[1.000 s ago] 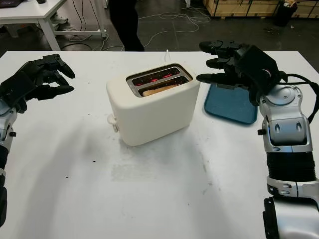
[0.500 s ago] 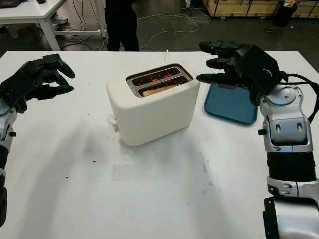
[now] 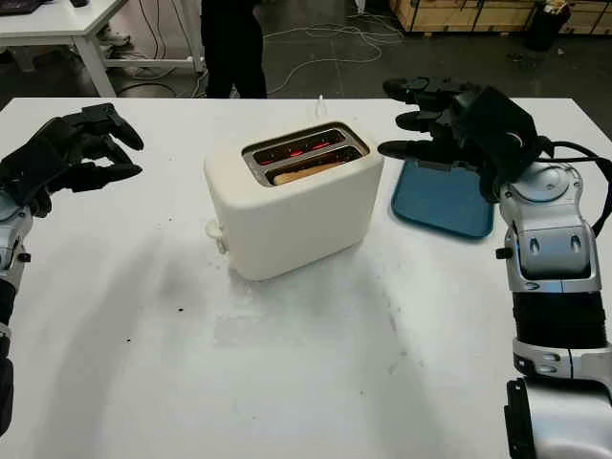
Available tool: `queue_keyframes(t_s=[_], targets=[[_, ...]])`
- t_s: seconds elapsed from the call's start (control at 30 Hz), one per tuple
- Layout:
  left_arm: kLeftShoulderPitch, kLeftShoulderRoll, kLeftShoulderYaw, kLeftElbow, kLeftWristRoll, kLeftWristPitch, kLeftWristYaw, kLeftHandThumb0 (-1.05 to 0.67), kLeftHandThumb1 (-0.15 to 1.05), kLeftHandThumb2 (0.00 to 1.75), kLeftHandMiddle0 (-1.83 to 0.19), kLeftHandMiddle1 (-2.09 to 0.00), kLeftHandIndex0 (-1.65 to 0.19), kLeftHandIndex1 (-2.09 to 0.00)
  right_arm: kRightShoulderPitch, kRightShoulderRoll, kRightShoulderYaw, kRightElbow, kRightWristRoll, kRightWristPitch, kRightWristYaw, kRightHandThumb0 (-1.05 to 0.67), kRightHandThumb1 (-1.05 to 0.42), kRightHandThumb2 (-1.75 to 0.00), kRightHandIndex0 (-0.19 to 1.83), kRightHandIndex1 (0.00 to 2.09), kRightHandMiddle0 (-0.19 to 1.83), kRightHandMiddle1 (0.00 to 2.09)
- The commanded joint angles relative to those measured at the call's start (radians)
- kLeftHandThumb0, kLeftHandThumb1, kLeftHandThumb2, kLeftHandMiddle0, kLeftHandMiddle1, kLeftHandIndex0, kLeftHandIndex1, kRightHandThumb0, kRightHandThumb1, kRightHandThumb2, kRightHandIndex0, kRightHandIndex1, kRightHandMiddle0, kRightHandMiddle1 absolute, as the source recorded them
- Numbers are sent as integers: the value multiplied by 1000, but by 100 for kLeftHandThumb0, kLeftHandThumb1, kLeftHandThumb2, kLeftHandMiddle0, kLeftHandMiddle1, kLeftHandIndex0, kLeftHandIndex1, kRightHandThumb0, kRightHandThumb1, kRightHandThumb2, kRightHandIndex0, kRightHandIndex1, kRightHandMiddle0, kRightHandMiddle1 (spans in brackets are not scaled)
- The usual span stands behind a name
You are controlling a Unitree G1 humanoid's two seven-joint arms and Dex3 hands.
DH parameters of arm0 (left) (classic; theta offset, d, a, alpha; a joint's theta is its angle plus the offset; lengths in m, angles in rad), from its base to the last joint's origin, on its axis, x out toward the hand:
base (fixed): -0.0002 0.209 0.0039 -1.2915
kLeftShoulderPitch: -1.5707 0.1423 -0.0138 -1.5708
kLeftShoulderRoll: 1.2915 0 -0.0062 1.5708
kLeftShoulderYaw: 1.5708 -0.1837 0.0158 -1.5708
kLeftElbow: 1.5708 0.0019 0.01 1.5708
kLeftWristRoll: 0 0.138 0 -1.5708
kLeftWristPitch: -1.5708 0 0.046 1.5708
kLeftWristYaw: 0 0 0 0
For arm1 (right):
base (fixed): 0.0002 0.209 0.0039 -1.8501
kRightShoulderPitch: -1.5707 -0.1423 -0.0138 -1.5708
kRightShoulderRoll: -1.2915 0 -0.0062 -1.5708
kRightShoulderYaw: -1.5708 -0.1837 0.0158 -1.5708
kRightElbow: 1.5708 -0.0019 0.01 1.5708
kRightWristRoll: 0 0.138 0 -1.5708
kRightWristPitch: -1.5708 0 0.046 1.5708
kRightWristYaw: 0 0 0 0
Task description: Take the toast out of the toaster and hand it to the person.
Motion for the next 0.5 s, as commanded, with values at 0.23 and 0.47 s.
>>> queue_keyframes(t_s=[0.23,0.47], targets=[[-18,3,6,-2,-10,0,3,-105,83,0,-34,-161,-38,-149,-8,-7,-3,1,4,-10,-1,-42,-76,0,18,60,48,0],[-15,8,1,-11,0,3,6,-105,84,0,-33,-161,-37,-150,-8,-5,-2,-1,1,-4,-6,-39,-76,0,19,61,49,0]])
